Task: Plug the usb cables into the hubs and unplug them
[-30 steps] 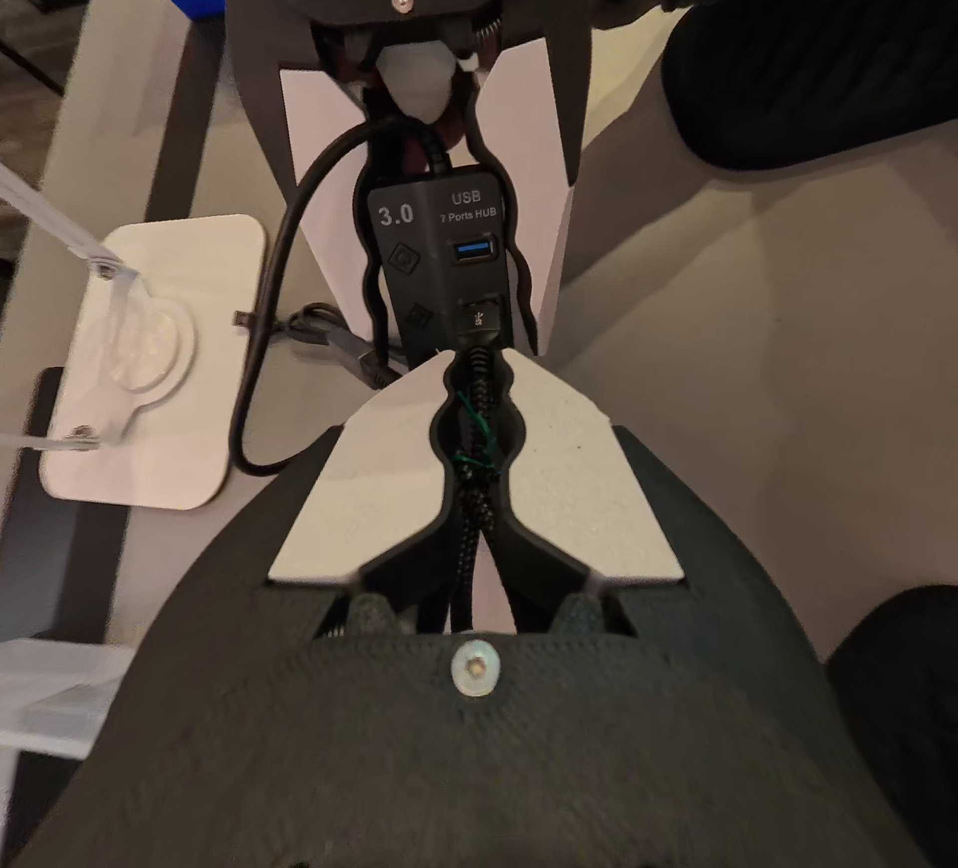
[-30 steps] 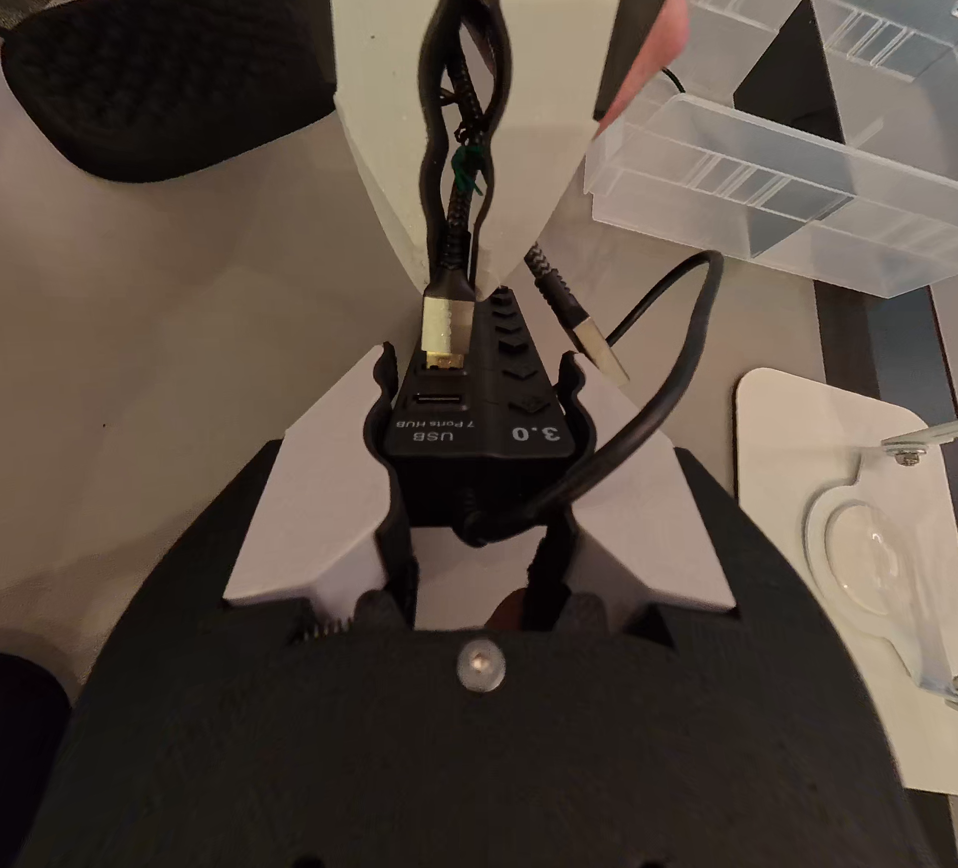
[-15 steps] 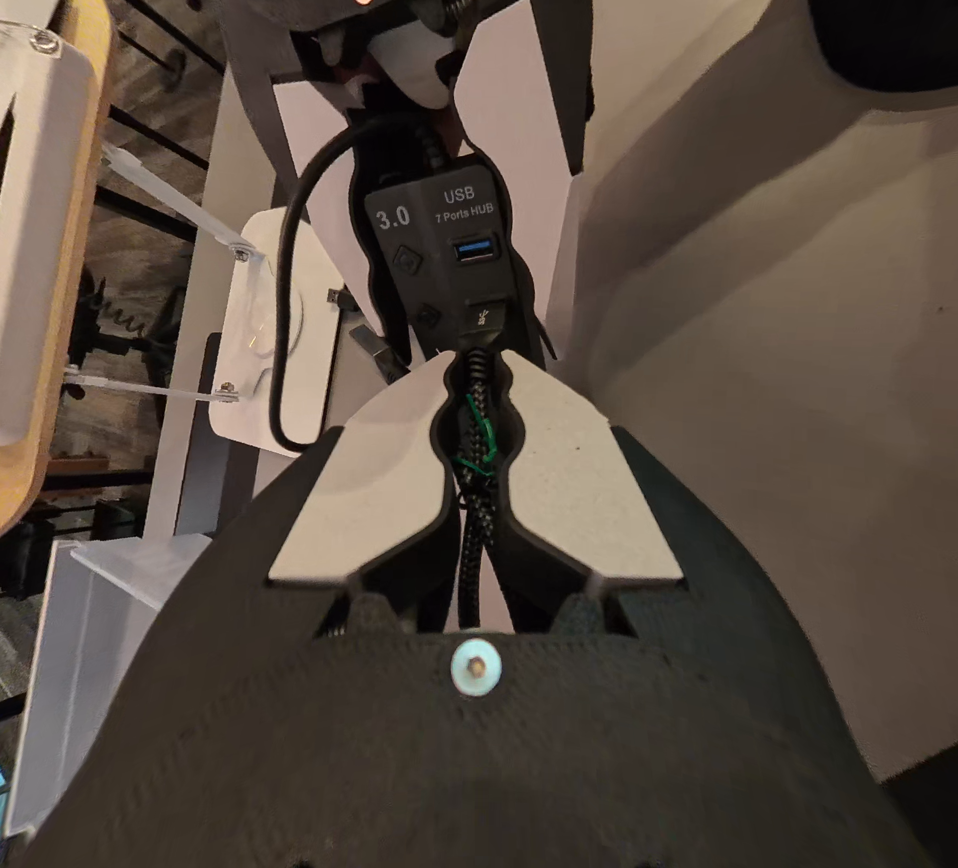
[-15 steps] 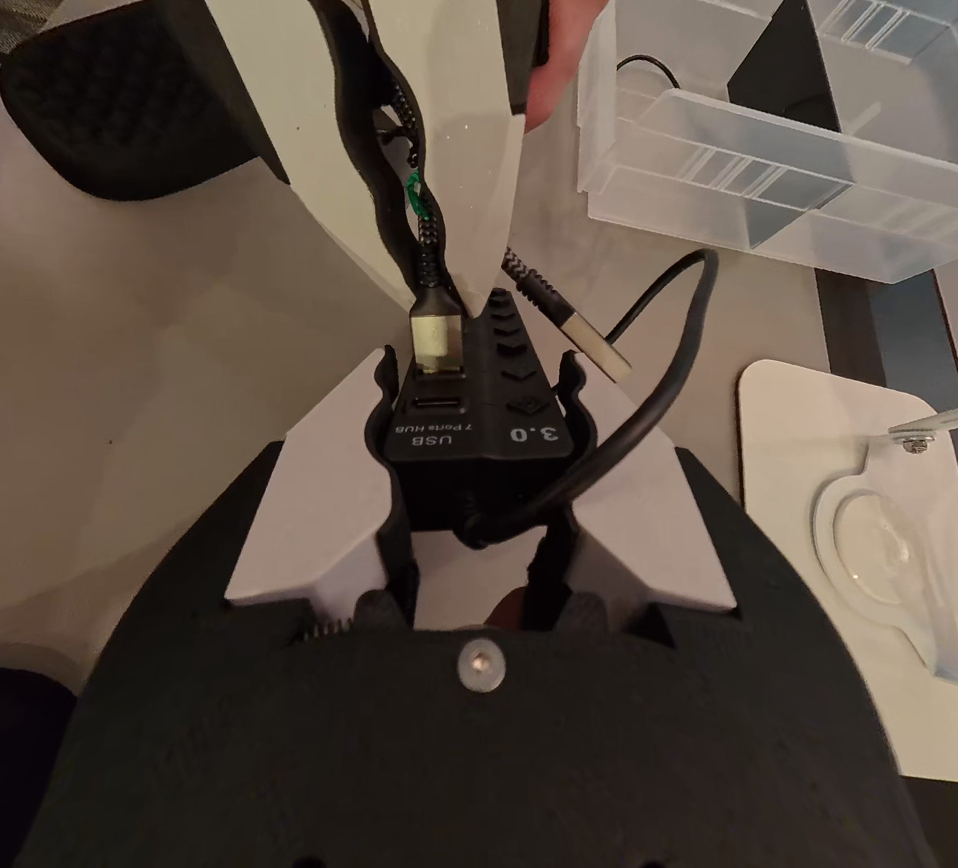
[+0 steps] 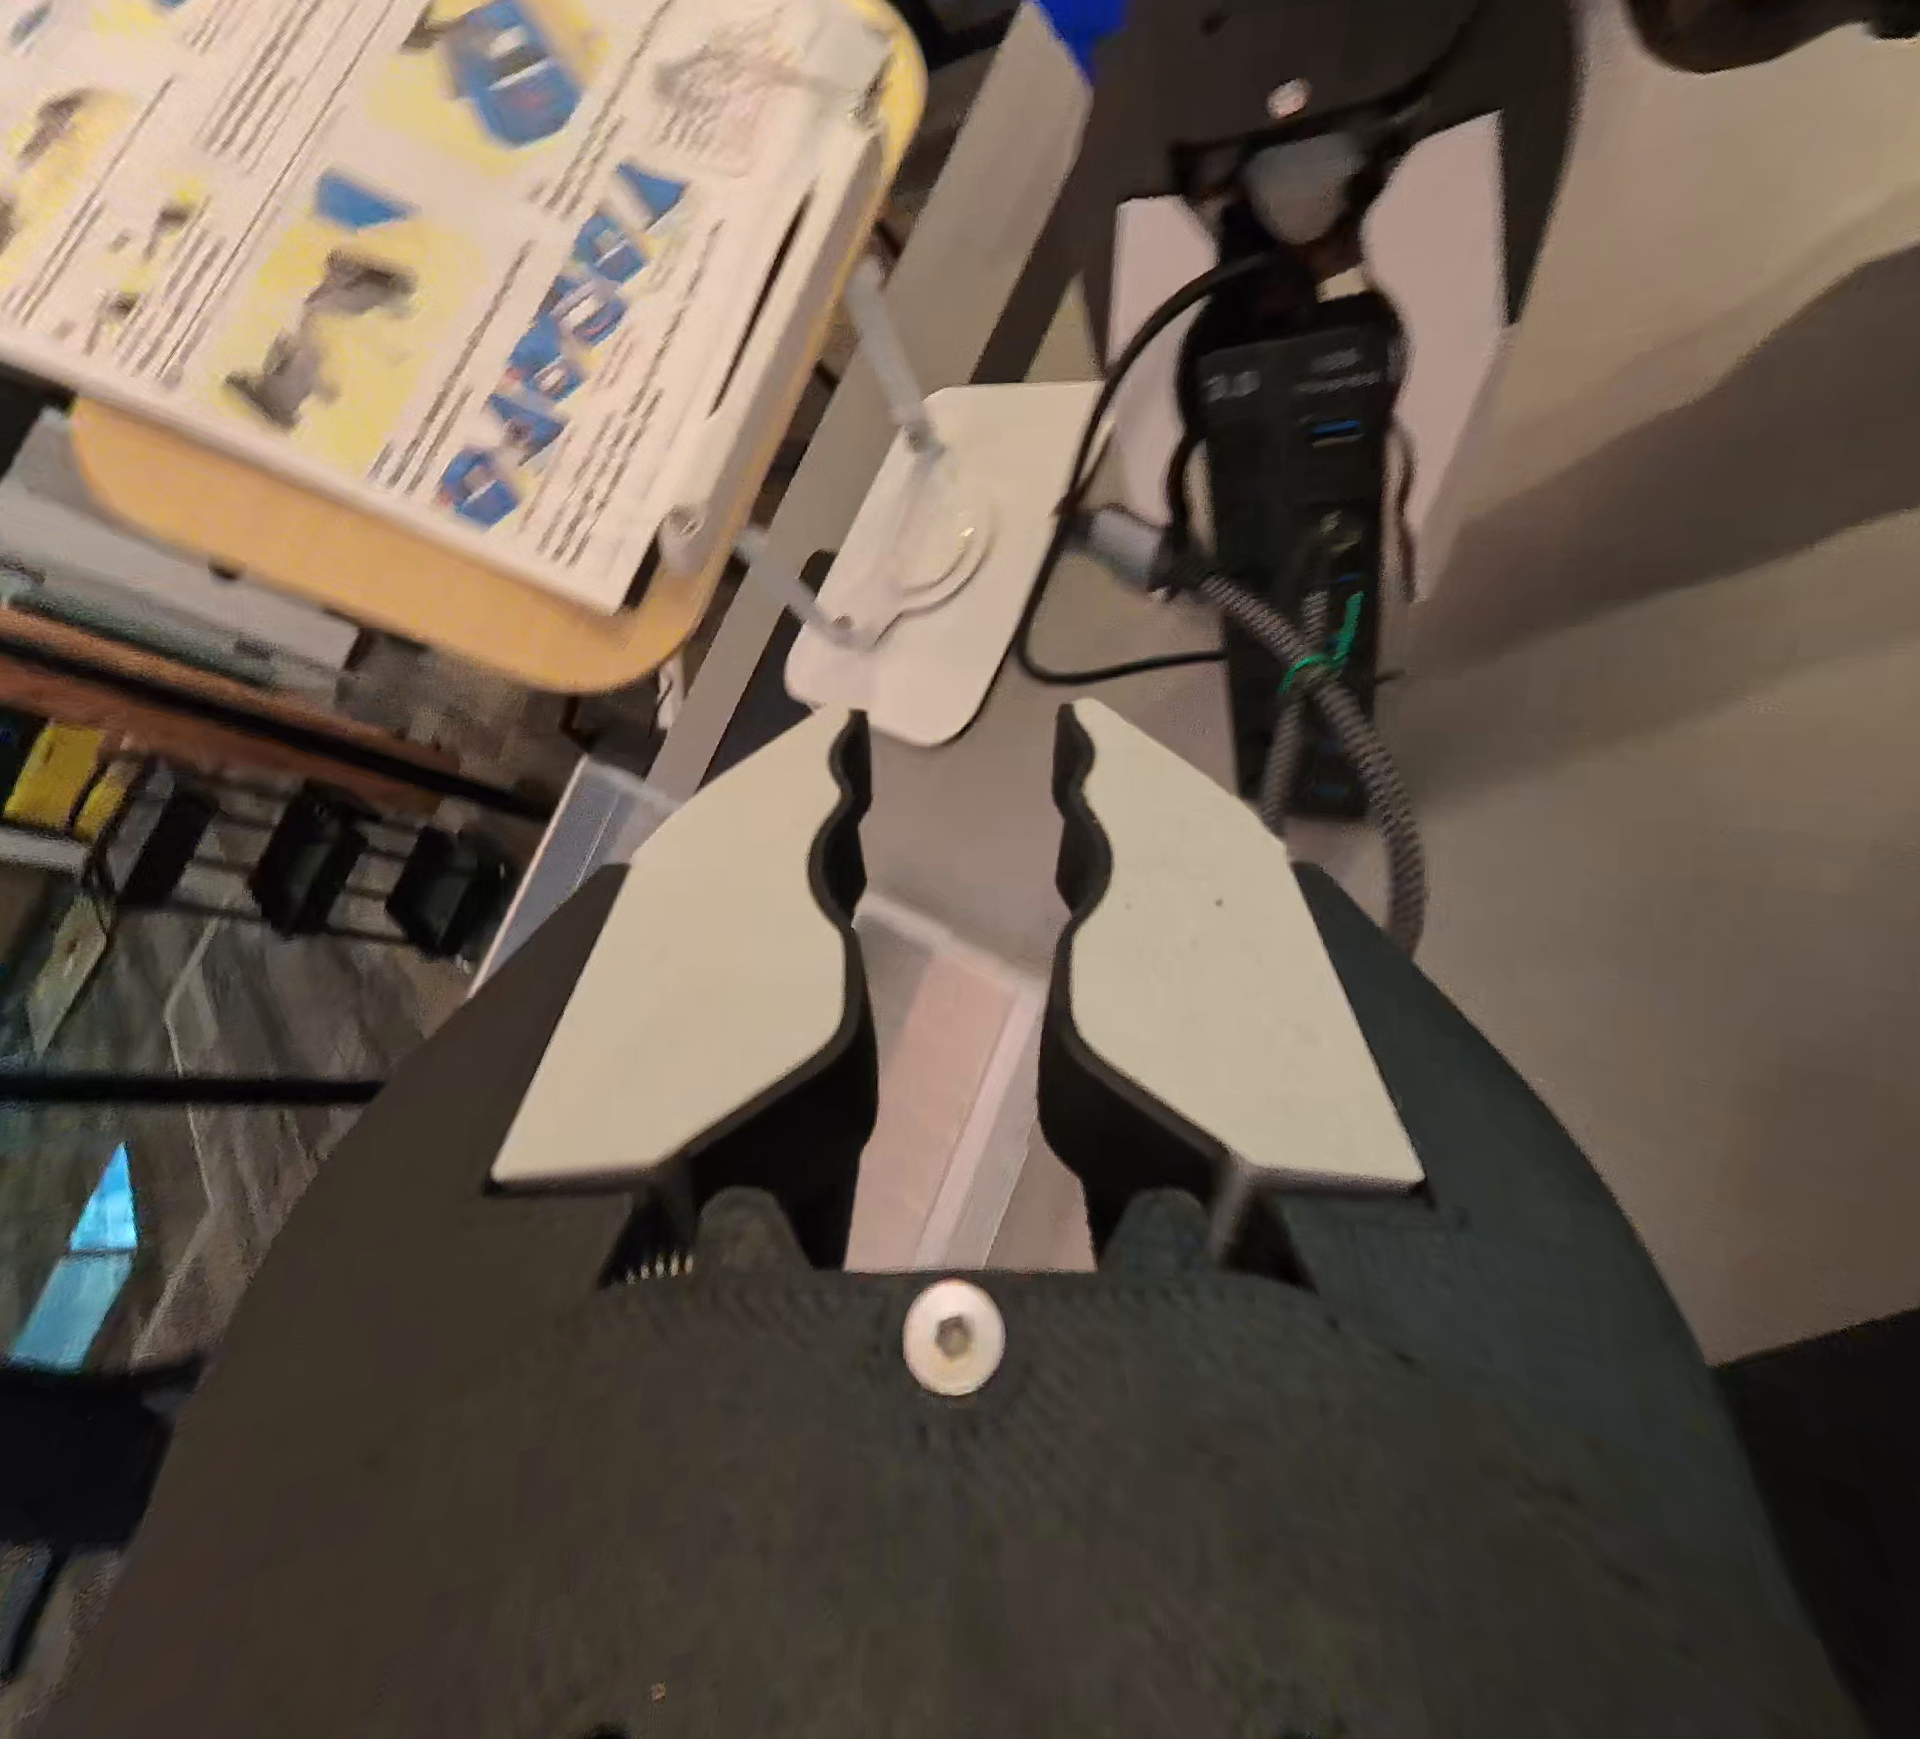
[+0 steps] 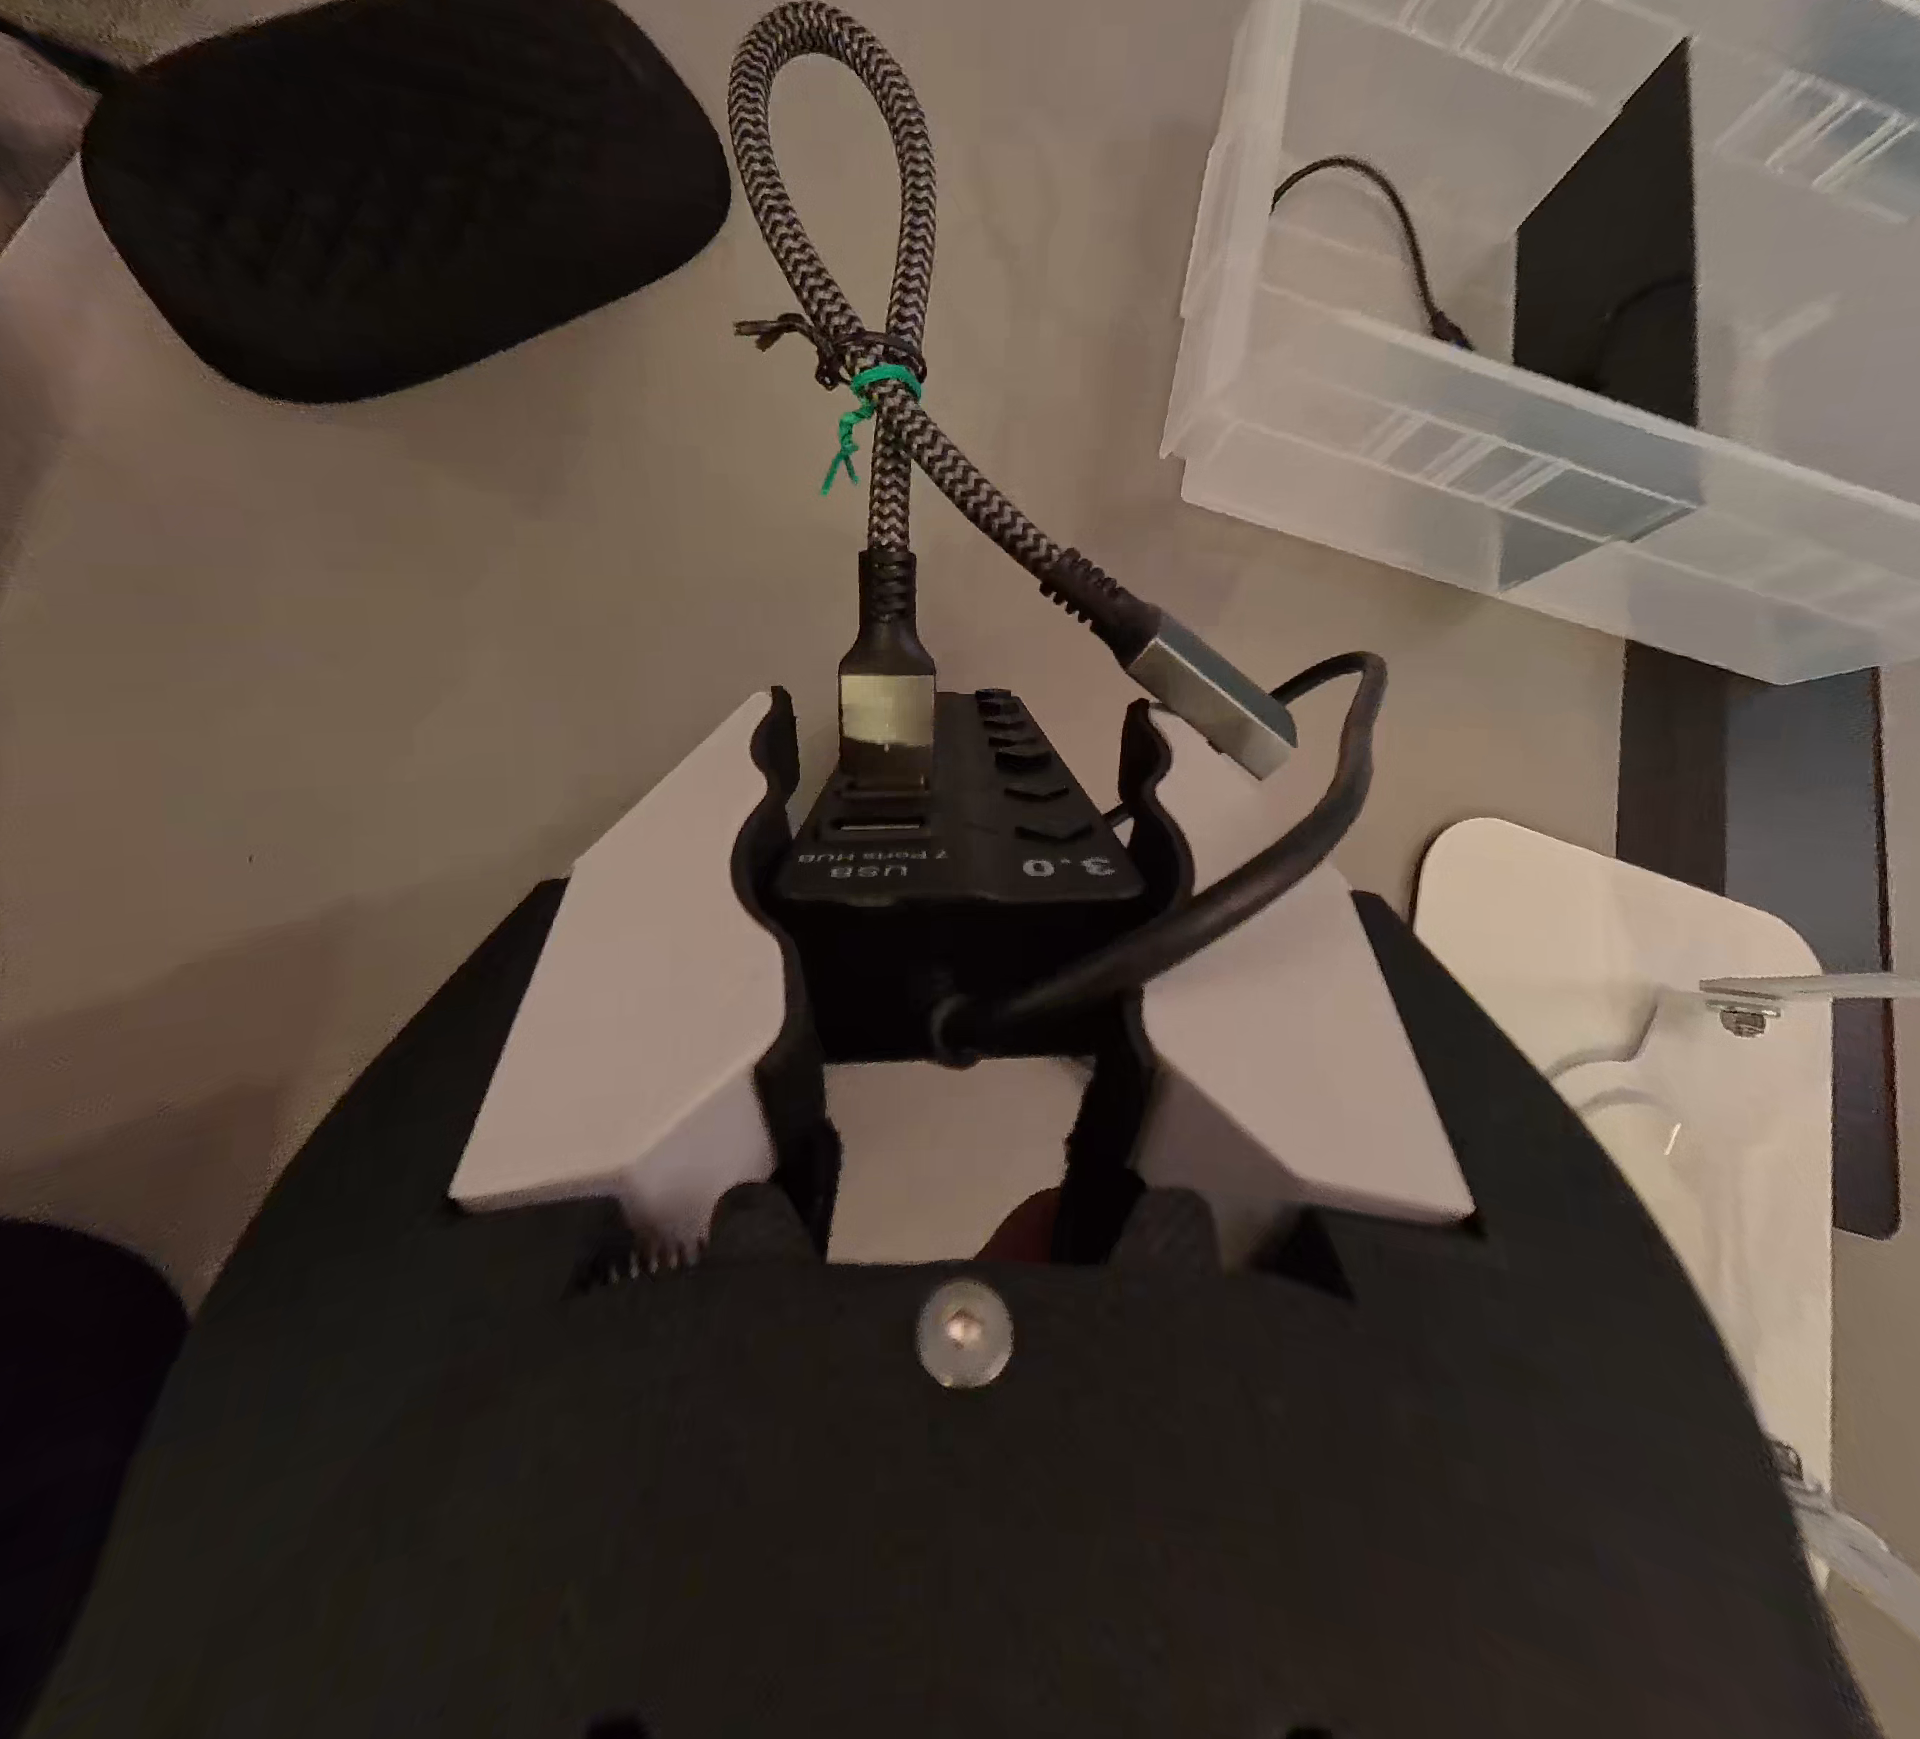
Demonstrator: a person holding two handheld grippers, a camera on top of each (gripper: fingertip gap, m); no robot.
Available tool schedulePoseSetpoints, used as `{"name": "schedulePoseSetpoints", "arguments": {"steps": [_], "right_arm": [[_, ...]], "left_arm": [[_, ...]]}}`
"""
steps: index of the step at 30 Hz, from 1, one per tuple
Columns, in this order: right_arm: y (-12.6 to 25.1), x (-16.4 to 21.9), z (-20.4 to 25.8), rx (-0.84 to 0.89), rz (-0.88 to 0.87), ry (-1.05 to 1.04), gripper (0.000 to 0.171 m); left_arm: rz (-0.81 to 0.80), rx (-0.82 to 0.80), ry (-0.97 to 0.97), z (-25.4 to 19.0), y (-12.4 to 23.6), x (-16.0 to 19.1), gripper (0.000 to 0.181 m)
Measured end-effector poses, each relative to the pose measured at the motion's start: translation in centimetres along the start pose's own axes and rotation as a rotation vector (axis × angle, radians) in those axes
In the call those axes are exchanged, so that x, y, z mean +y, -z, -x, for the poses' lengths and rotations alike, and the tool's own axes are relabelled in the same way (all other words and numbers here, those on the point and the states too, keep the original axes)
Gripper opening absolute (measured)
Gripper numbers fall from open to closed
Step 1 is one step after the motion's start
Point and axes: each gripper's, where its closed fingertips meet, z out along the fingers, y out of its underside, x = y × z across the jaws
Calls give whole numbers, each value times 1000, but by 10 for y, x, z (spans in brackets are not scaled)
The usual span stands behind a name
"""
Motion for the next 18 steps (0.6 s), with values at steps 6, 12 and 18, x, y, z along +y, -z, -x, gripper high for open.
{"name": "schedulePoseSetpoints", "arguments": {"steps": [6,12,18], "right_arm": [[-4,1,1,-109,62,-18,62],[-5,3,0,-105,8,-34,62],[-3,6,1,-109,-36,-26,62]], "left_arm": [[283,-67,56,50,-10,96,29],[577,-14,-9,62,-65,193,27],[827,50,-62,70,-94,264,29]]}}
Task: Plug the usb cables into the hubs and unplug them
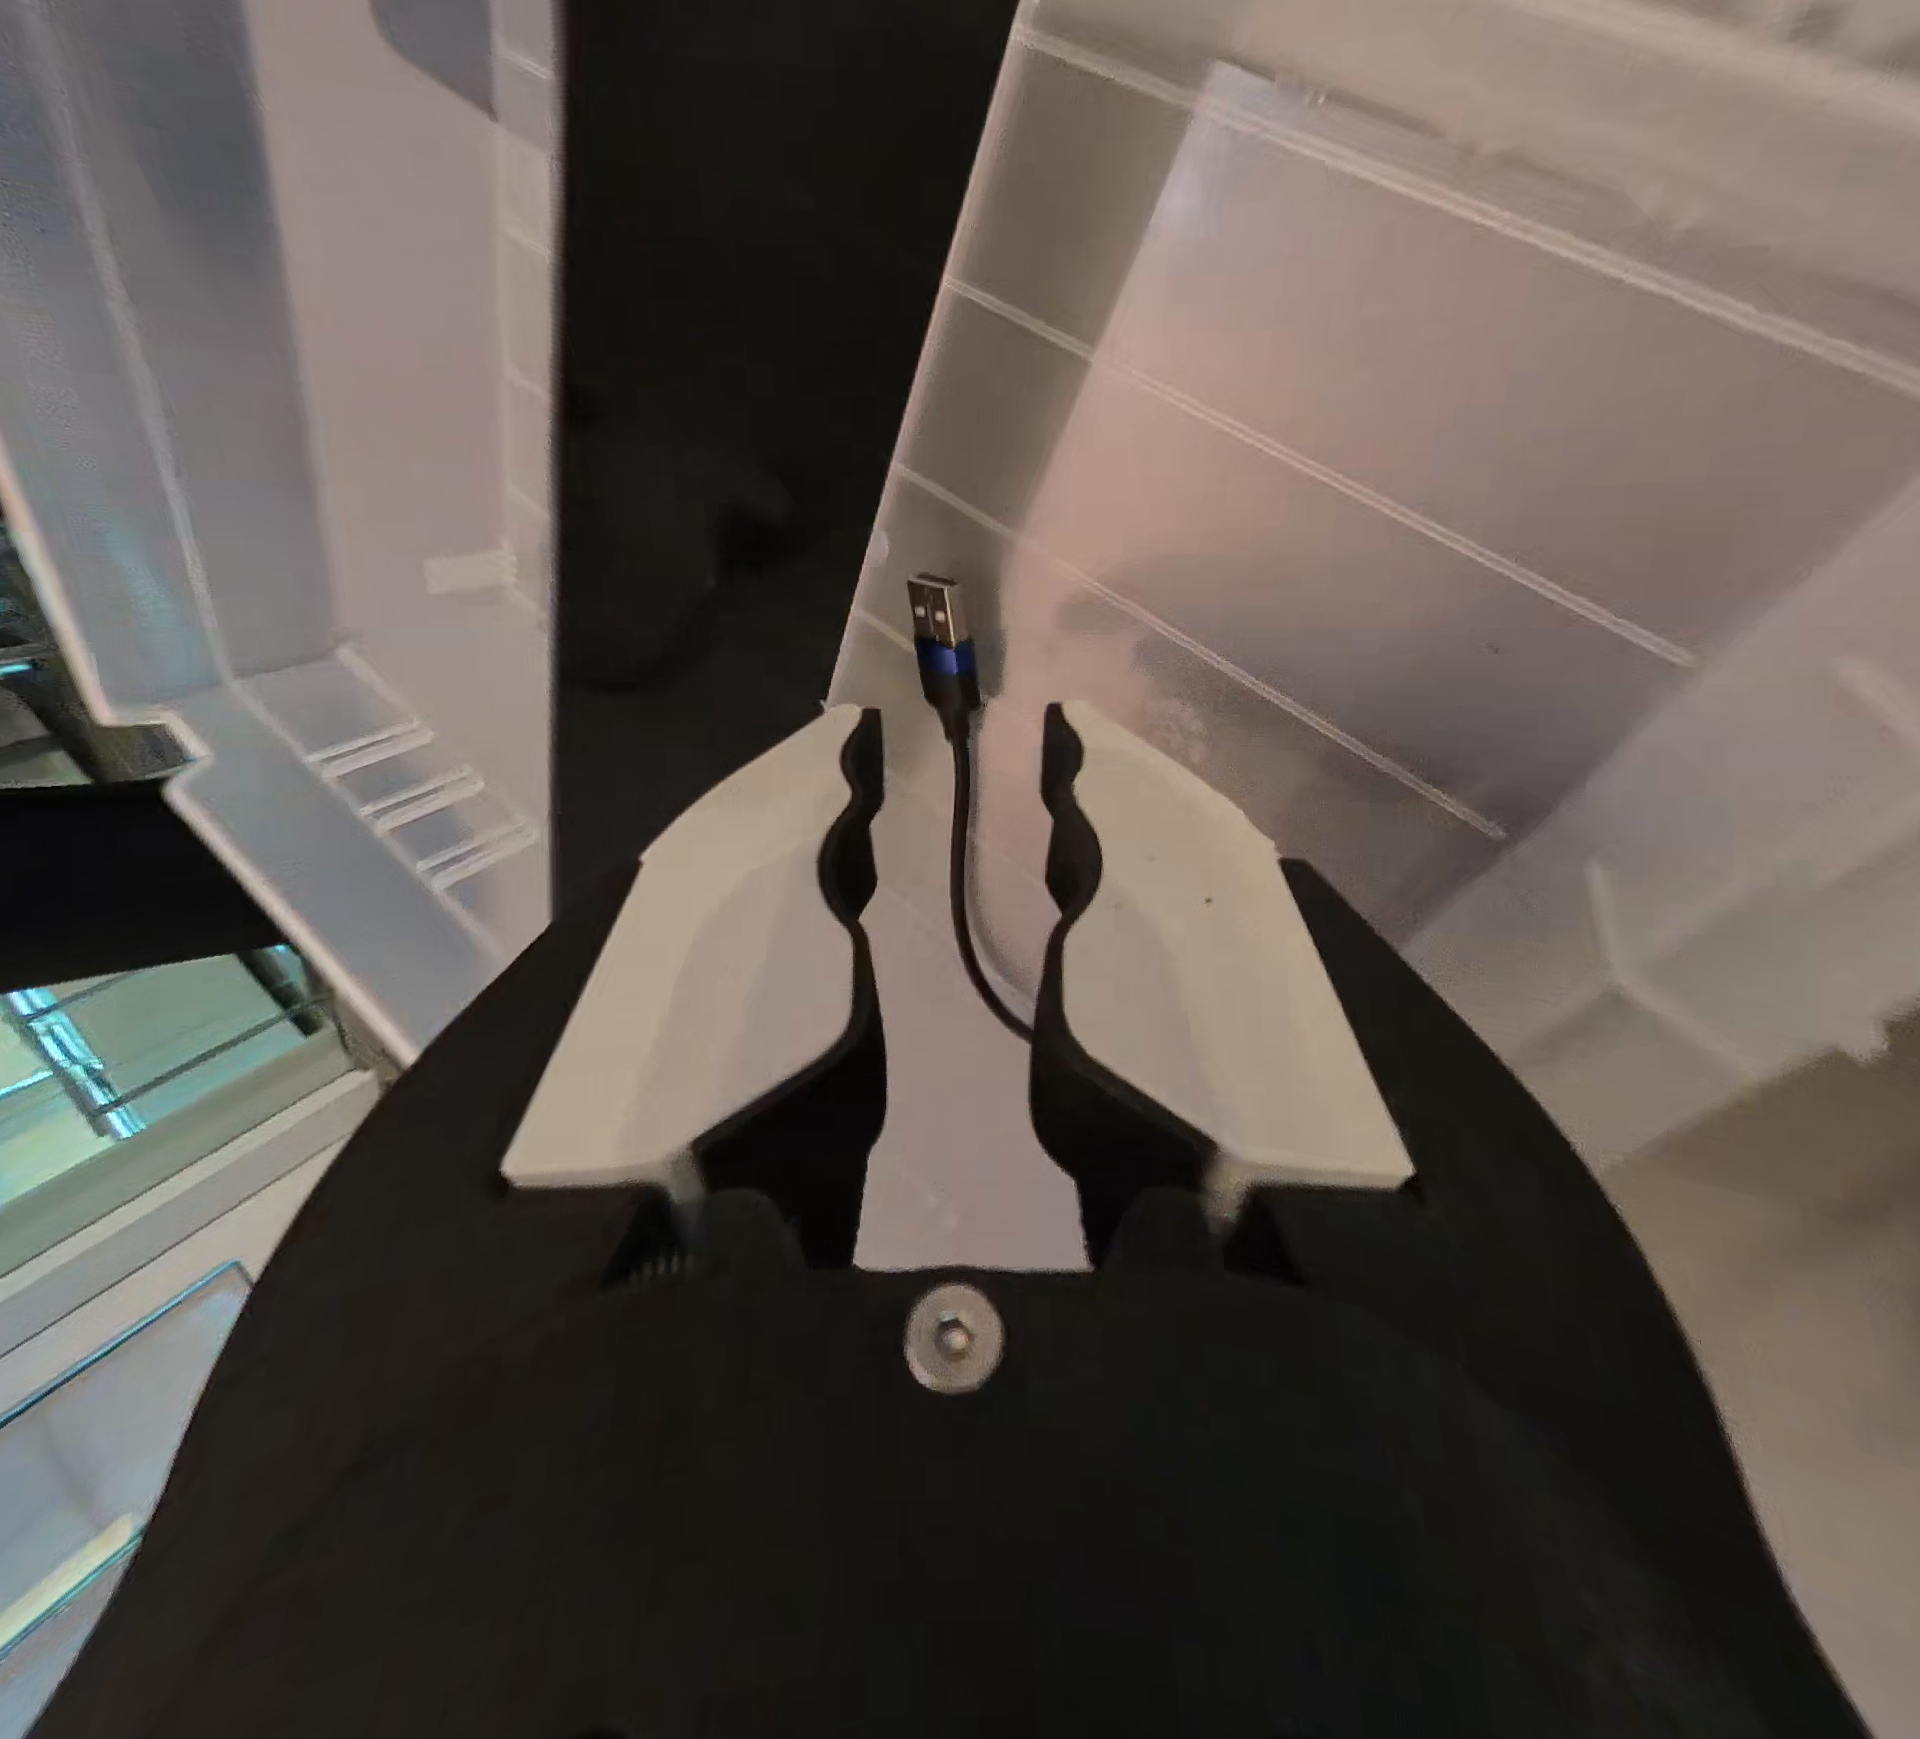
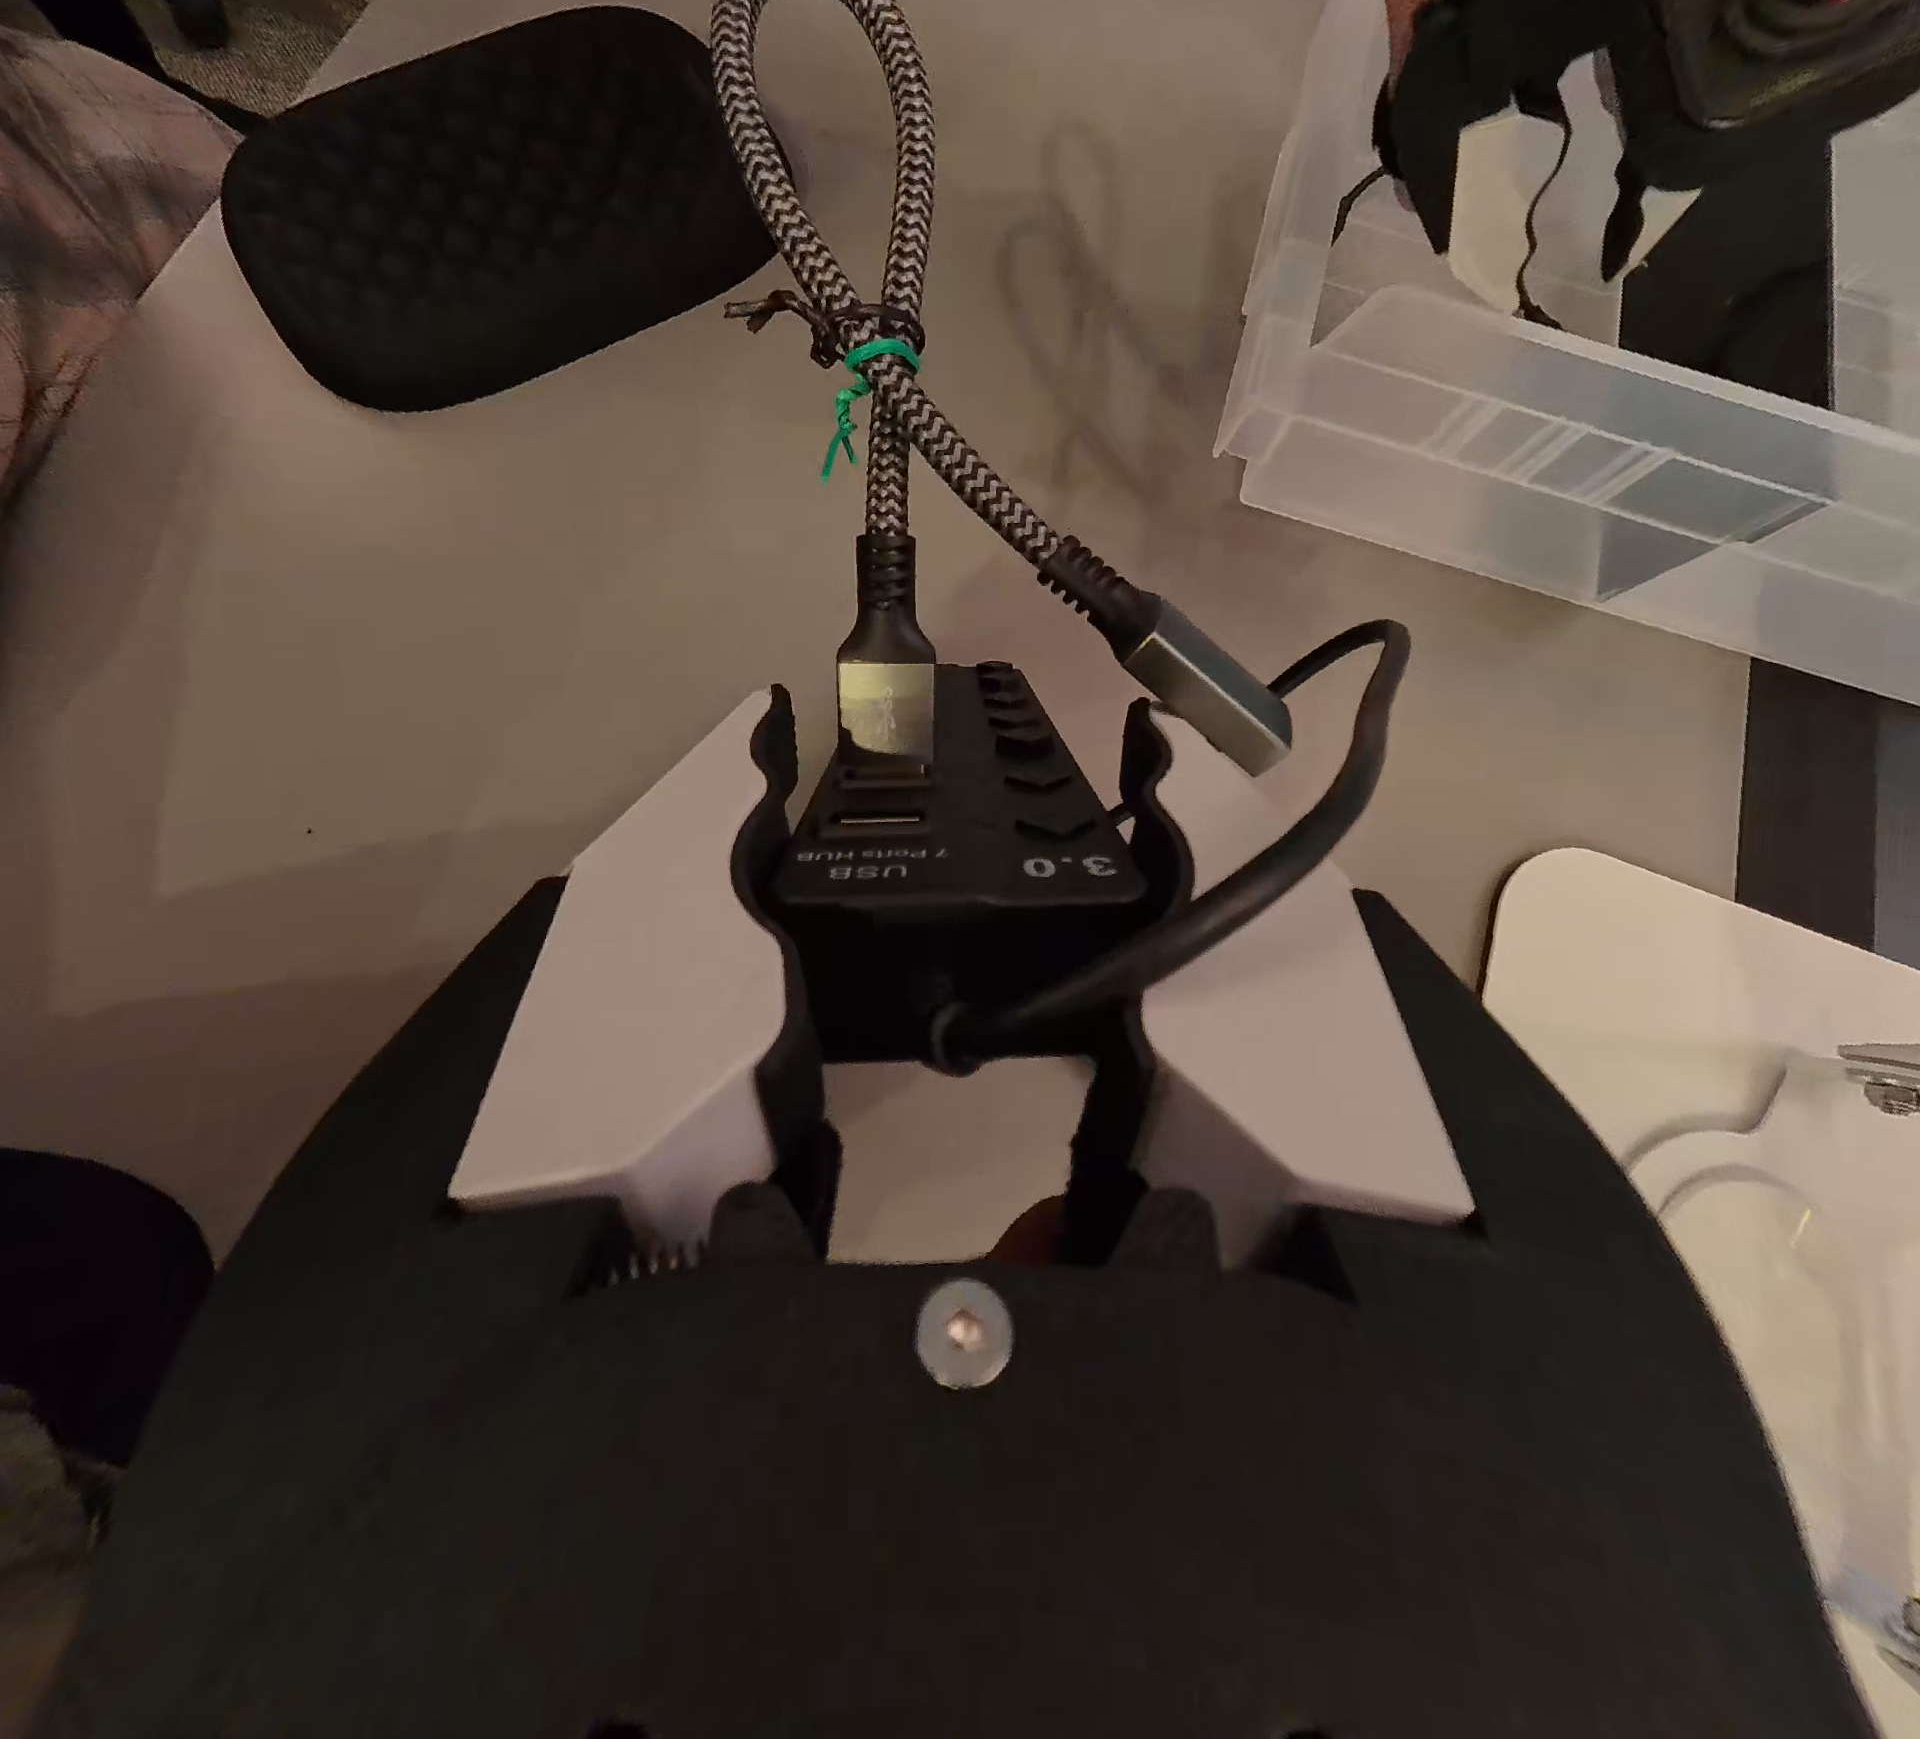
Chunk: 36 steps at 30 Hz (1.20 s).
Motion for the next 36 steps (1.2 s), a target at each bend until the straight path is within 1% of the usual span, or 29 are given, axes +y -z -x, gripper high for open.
{"name": "schedulePoseSetpoints", "arguments": {"steps": [4,6,7,9,13,15,17,22,24,25,27,29,32,36], "right_arm": [[0,-1,0,-6,-12,4,62],[0,-2,0,-6,-18,7,62],[0,-3,0,-6,-21,7,62],[0,-3,0,-6,-22,6,62],[0,-3,1,-5,-26,11,62],[0,-3,1,-6,-31,9,62],[1,-3,0,-7,-37,9,62],[6,0,-1,-4,-48,-1,62],[7,-2,-2,3,-56,-2,62],[8,-3,-2,6,-58,0,62],[9,-4,-1,10,-55,7,62],[10,-3,-1,12,-56,6,62],[14,2,-3,11,-68,-15,62],[18,19,-6,-2,-55,-72,63]], "left_arm": [[8,76,69,-2,-21,2,27],[-11,92,101,-1,-26,-2,16],[-8,97,106,0,-28,-2,10],[24,63,102,6,-32,1,10],[11,54,112,9,-28,-1,5],[-29,33,128,13,-17,-4,4],[-89,50,151,13,2,-10,0],[-313,139,194,10,90,-37,0],[-296,133,161,8,107,-34,0],[-262,112,135,7,106,-31,0],[-196,64,103,7,91,-26,1],[-151,79,91,0,68,-24,15],[-118,87,118,-2,33,-24,29],[-59,89,167,3,-5,-14,31]]}}
